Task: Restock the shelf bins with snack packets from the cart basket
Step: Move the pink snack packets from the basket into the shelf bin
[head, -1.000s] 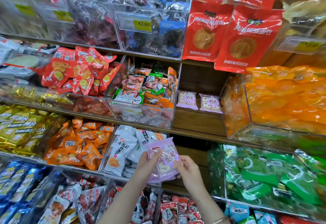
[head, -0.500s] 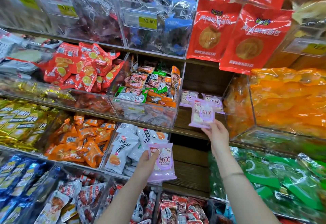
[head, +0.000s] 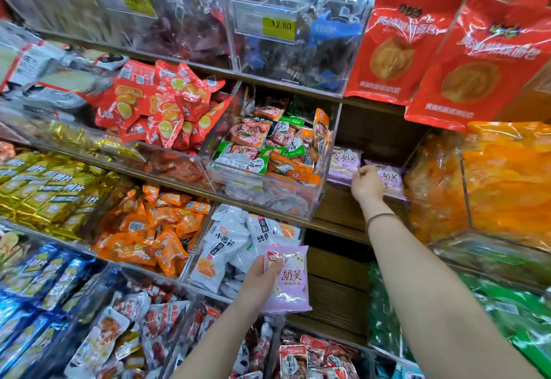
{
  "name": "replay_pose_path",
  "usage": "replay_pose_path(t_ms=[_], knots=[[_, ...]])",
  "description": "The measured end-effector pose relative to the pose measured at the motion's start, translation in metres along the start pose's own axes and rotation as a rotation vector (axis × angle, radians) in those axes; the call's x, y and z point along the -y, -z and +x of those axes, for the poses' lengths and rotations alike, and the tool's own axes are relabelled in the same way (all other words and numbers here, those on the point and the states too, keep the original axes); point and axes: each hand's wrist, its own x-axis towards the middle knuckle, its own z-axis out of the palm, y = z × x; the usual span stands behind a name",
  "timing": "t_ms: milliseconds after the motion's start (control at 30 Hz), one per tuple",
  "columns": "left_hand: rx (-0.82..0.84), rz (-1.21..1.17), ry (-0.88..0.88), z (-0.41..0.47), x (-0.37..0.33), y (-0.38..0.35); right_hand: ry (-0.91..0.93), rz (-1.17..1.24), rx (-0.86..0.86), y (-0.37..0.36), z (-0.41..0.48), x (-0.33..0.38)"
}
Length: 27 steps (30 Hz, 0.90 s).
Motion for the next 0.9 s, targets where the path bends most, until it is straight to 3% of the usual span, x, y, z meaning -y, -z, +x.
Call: replay_pose_path(t_ms=[300, 500, 600, 733, 800, 900], knots=[[0.014, -0.054, -0.014, 0.002, 0.002, 0.001, -0.033, 0.227, 0.139, 0.011, -0.009, -0.003], [0.015, -0.065, -0.01, 0.004, 0.005, -0.001, 0.112, 0.436, 0.059, 0.022, -0.109, -0.05], [0.009, -0.085, -0.016, 0.006, 0.007, -0.001, 0.162, 0.348, 0.239, 0.014, -0.173, -0.077], [0.001, -0.118, -0.057, 0.007, 0.009, -0.001, -0.043, 0.346, 0.671, -0.003, -0.219, -0.096], [-0.008, -0.067, -0.096, 0.007, 0.01, -0.003, -0.131, 0.471, 0.693, -0.002, -0.223, -0.097], [-0.001, 0.072, -0.229, 0.001, 0.013, -0.005, -0.225, 0.641, 0.559, 0.007, -0.219, -0.099]])
